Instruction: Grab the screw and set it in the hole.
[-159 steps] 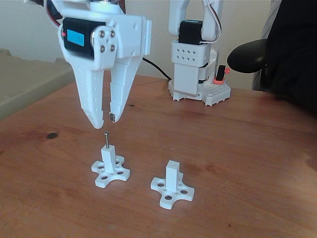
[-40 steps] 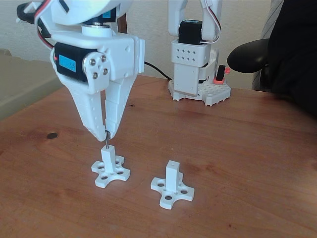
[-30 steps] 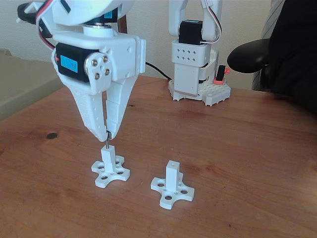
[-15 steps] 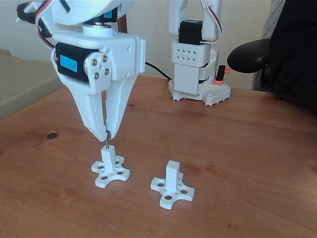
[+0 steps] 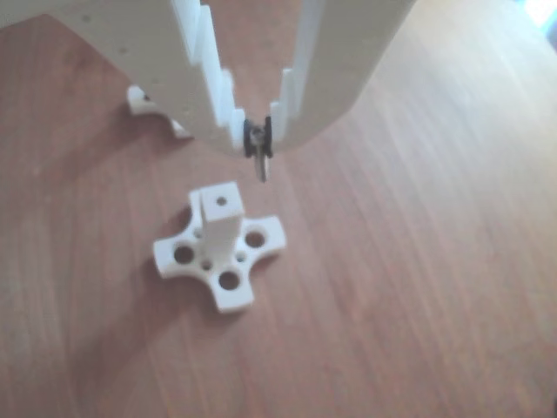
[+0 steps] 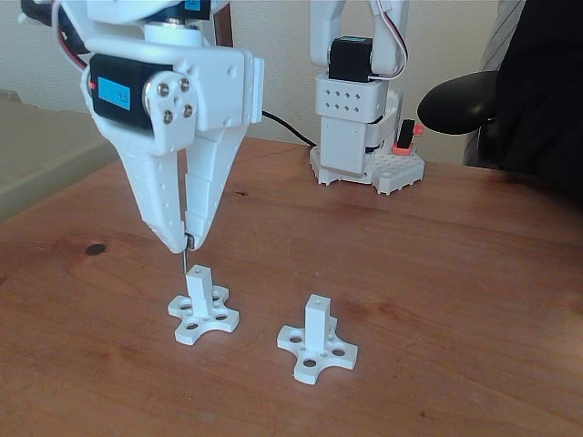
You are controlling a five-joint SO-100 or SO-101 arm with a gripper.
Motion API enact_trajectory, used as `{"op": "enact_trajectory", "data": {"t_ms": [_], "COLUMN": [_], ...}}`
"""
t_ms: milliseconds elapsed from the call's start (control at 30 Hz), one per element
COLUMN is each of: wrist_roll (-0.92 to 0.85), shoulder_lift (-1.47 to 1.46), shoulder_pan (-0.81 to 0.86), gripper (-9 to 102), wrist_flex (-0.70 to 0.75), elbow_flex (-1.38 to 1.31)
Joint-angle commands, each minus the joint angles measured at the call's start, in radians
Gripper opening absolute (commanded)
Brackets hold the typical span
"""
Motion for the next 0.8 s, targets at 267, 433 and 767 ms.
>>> {"op": "enact_trajectory", "data": {"t_ms": [267,433,767], "wrist_roll": [0.014,0.023,0.063], "shoulder_lift": [0.087,0.109,0.172], "shoulder_pan": [-0.080,-0.106,-0.201], "gripper": [-4,-4,-4], "wrist_flex": [0.034,0.035,0.046], "elbow_flex": [-0.087,-0.072,-0.035]}}
